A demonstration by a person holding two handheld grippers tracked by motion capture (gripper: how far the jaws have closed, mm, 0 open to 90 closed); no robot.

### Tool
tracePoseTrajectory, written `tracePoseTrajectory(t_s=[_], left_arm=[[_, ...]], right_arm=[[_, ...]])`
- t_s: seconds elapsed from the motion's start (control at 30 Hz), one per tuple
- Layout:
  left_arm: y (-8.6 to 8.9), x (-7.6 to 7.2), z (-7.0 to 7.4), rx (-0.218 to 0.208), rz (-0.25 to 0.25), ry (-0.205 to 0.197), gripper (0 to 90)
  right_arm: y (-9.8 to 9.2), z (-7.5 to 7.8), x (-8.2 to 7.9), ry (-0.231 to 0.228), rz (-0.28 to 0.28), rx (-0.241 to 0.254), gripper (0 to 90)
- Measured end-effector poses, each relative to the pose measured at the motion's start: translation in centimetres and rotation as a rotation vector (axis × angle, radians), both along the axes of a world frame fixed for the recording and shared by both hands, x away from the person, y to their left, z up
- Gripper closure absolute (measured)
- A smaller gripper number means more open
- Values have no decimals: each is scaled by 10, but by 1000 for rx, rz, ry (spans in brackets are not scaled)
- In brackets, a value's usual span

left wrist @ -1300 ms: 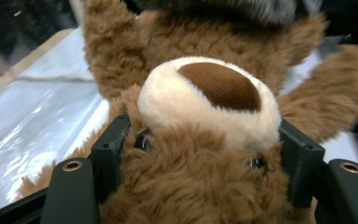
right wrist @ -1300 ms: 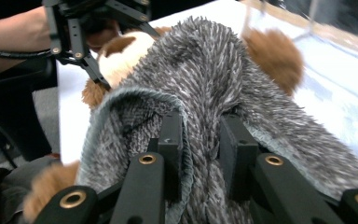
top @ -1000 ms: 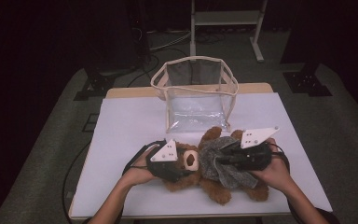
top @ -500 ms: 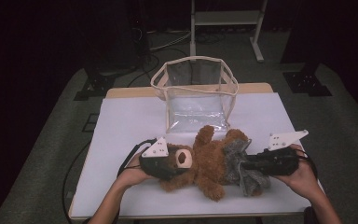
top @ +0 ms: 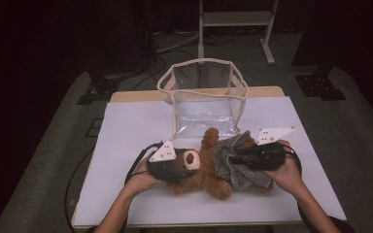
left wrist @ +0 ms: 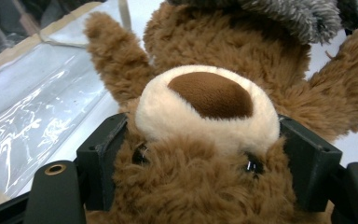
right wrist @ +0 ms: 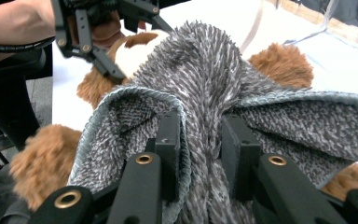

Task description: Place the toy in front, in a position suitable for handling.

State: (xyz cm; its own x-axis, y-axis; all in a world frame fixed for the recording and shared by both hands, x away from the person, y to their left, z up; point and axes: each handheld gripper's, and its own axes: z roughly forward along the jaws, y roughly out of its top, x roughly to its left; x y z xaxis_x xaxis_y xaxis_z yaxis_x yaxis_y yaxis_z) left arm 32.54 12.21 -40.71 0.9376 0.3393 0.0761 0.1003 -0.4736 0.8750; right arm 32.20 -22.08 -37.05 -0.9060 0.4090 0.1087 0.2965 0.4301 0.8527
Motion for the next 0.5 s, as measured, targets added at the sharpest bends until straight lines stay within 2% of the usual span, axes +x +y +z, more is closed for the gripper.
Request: tracePoseTrajectory(t_s=[0.1, 0.13, 0.17, 0.23, 0.27, 0.3, 0.43, 0.5], left_arm=[[0, -3, 1, 11, -11, -28, 232], [0, -4, 2, 22, -16, -36, 232], [-1, -7, 3, 31, -17, -54, 217], [0, -8, 3, 33, -17, -56, 215], [0, -8, 2, 28, -20, -56, 215], [0, -9, 1, 27, -23, -56, 215], [-1, -9, 1, 36, -34, -55, 206], [-4, -9, 4, 66, -62, -70, 204]], right_arm=[[-21, -8, -10, 34, -9, 22, 702], [-21, -8, -10, 34, -9, 22, 702], [-34, -13, -15, 49, -25, 27, 701], [-46, -16, -19, 70, -46, 32, 702], [-46, -16, -19, 70, -46, 32, 702], [-54, -17, -23, 75, -62, 19, 704], [-53, -12, -25, 62, -63, 15, 710], [-46, -7, -21, 44, -57, -2, 709]])
